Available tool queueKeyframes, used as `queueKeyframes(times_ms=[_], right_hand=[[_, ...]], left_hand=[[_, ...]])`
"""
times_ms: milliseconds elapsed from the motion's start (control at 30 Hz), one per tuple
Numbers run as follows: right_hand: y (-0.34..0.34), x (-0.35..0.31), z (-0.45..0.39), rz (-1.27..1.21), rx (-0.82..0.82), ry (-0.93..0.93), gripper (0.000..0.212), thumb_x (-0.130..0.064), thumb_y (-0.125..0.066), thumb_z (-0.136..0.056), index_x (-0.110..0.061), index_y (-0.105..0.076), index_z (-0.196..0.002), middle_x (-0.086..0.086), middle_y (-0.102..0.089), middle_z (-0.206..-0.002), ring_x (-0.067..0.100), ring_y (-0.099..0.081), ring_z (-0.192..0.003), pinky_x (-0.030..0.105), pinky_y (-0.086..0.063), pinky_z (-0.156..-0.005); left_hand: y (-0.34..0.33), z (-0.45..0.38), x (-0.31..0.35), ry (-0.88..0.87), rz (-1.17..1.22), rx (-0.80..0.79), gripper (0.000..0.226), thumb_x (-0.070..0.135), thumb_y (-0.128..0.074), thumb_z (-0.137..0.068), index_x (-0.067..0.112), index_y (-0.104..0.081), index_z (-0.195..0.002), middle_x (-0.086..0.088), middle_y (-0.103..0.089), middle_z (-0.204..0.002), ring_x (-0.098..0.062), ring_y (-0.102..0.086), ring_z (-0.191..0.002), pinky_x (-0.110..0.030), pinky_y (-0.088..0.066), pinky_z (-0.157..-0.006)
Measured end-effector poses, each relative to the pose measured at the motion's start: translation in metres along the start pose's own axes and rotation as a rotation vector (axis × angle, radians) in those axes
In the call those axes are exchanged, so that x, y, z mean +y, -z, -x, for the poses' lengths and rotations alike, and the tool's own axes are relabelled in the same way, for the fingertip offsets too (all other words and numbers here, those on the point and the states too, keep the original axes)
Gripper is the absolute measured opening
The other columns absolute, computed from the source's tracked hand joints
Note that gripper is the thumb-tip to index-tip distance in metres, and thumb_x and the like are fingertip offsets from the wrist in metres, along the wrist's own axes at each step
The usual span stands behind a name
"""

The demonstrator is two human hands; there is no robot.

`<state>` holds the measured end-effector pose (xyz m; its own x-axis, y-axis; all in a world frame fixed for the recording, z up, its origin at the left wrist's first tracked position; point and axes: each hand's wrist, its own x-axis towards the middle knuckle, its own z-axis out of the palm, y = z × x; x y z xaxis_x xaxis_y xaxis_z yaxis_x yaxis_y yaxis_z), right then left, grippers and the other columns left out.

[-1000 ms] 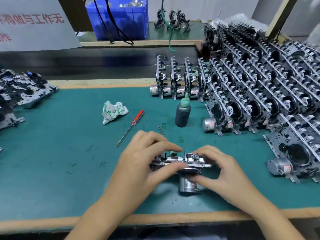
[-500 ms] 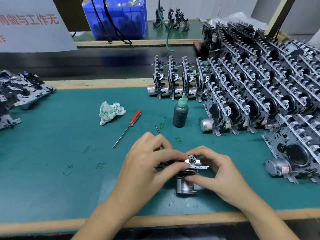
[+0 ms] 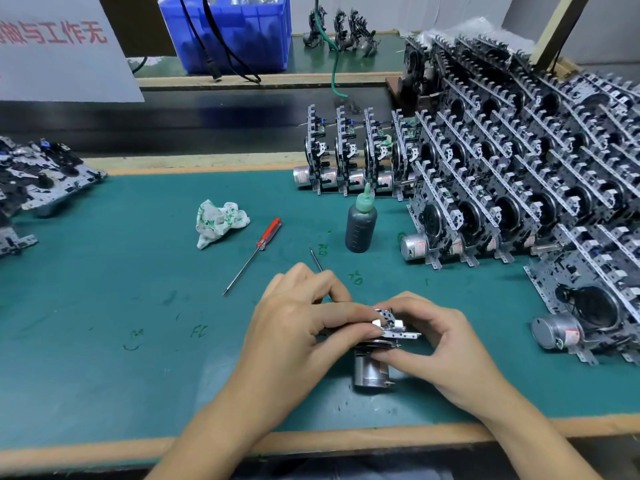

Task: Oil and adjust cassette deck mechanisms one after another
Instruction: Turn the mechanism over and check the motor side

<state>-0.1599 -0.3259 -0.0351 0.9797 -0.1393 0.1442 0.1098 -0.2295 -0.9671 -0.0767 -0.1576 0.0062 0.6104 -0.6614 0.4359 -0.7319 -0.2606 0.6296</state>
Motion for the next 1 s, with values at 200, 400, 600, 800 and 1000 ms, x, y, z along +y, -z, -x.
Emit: queueKeyframes(times_ms=[200, 400, 600, 800, 1000], right_hand=[[-0.002, 0.001, -0.001, -0.033, -0.009, -0.003, 0.033, -0.029, -0.075, -0.067, -0.031, -0.07, -0.099, -0.006, -0.067, -0.092, 0.014, -0.064, -0.087, 0.02, -0.047, -0.081], [-0.001, -0.002, 0.004, 0.049, -0.006, 0.017, 0.031, -0.035, -0.073, -0.069, -0.03, -0.072, -0.099, -0.009, -0.064, -0.096, 0.012, -0.061, -0.094, 0.019, -0.045, -0.086], [0.014, 0.005, 0.018, 0.749, 0.143, 0.269, 0.042, -0.055, -0.052, -0.086, -0.019, -0.073, -0.09, -0.014, -0.064, -0.086, 0.011, -0.055, -0.086, 0.029, -0.044, -0.076], [0.015, 0.011, 0.022, 0.819, 0.159, 0.313, 0.042, -0.053, -0.049, -0.089, -0.018, -0.073, -0.088, -0.011, -0.064, -0.083, 0.013, -0.055, -0.081, 0.031, -0.045, -0.07], [0.014, 0.0, 0.014, 0.597, 0.115, 0.143, 0.042, -0.058, -0.068, -0.066, -0.047, -0.064, -0.106, -0.016, -0.058, -0.099, 0.005, -0.053, -0.097, 0.018, -0.041, -0.085]], left_hand=[[0.001, 0.0, 0.001, -0.002, -0.027, -0.006, 0.023, 0.041, -0.057, -0.083, 0.032, -0.076, -0.089, 0.014, -0.054, -0.072, -0.009, -0.039, -0.071, -0.028, -0.029, -0.069], [0.001, -0.001, 0.001, 0.035, 0.026, -0.009, 0.021, 0.045, -0.057, -0.081, 0.036, -0.075, -0.087, 0.015, -0.054, -0.071, -0.006, -0.038, -0.071, -0.025, -0.028, -0.072], [0.001, 0.0, 0.003, 0.033, -0.004, 0.005, 0.024, 0.045, -0.057, -0.081, 0.032, -0.076, -0.084, 0.016, -0.055, -0.072, -0.006, -0.038, -0.072, -0.025, -0.027, -0.072], [0.001, -0.001, 0.003, 0.051, 0.014, -0.008, 0.025, 0.046, -0.056, -0.08, 0.032, -0.076, -0.083, 0.015, -0.057, -0.072, -0.007, -0.039, -0.072, -0.023, -0.028, -0.073], [0.001, -0.001, 0.002, 0.054, 0.014, -0.016, 0.024, 0.047, -0.056, -0.08, 0.034, -0.076, -0.084, 0.015, -0.056, -0.071, -0.007, -0.04, -0.072, -0.023, -0.028, -0.073]])
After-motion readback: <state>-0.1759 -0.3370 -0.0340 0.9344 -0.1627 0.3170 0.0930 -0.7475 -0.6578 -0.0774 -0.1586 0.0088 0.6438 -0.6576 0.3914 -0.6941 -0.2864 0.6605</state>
